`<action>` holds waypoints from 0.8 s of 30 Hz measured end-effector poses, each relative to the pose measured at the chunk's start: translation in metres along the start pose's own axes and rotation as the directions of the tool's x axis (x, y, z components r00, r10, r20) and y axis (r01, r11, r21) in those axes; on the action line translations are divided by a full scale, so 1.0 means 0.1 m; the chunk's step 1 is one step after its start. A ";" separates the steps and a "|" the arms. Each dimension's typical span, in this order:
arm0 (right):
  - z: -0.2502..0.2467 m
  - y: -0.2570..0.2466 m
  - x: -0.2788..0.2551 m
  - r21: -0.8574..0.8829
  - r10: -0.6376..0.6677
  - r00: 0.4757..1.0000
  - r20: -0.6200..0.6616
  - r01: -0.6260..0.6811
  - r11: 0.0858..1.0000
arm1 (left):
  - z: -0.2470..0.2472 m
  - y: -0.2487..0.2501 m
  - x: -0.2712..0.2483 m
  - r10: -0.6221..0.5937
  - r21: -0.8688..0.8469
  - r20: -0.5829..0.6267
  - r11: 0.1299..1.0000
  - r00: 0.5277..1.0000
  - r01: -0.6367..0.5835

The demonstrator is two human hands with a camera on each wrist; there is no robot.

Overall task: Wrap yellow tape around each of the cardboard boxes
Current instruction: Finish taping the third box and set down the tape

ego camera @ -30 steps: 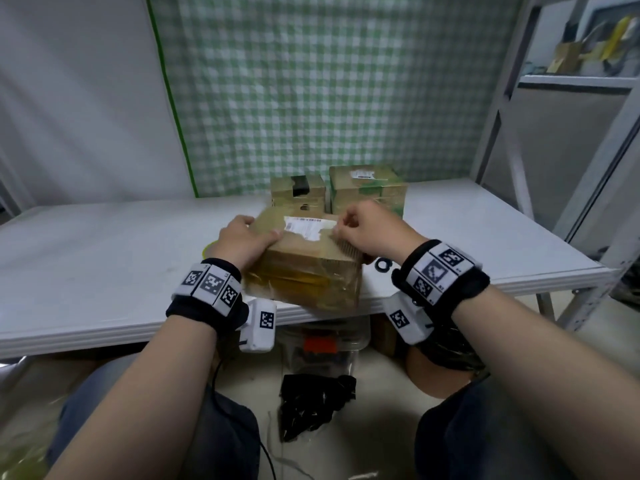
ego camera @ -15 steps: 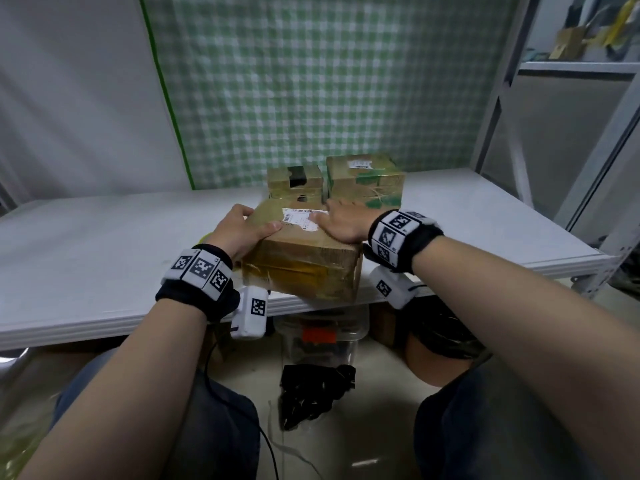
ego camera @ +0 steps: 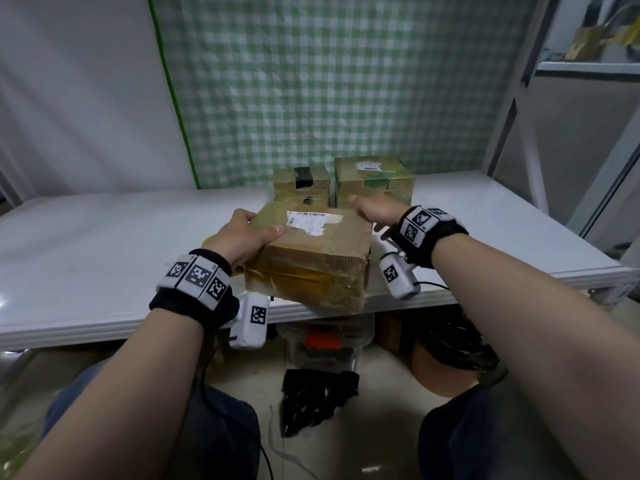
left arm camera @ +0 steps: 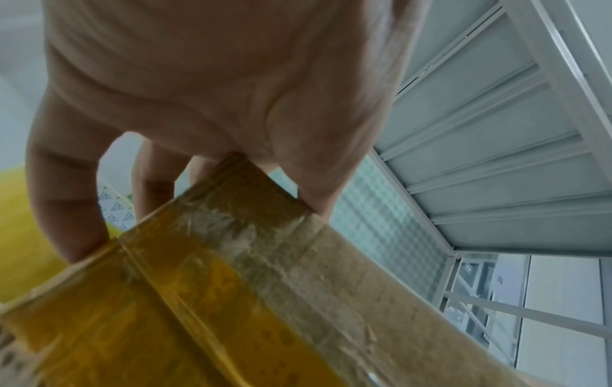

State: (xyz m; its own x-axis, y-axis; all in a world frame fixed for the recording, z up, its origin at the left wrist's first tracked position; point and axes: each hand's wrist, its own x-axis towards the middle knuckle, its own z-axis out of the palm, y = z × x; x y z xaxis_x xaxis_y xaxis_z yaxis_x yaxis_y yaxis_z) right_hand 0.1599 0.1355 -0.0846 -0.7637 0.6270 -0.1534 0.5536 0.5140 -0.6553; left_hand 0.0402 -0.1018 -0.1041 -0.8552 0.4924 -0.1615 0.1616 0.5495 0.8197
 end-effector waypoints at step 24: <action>0.24 -1.35 0.26 0.591 -0.190 0.970 -0.152 0.243 0.769 | -1.06 0.34 0.57 0.070 -0.450 -0.504 0.829 0.861 -0.331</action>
State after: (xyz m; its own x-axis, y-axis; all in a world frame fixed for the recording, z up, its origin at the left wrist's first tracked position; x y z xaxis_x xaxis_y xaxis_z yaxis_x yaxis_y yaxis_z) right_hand 0.0573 0.0684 -0.0182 -0.7957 0.5993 0.0881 0.0435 0.2015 -0.9785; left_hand -0.0554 -0.1267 -0.0272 -0.9731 0.1226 0.1951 0.1952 -0.0112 0.9807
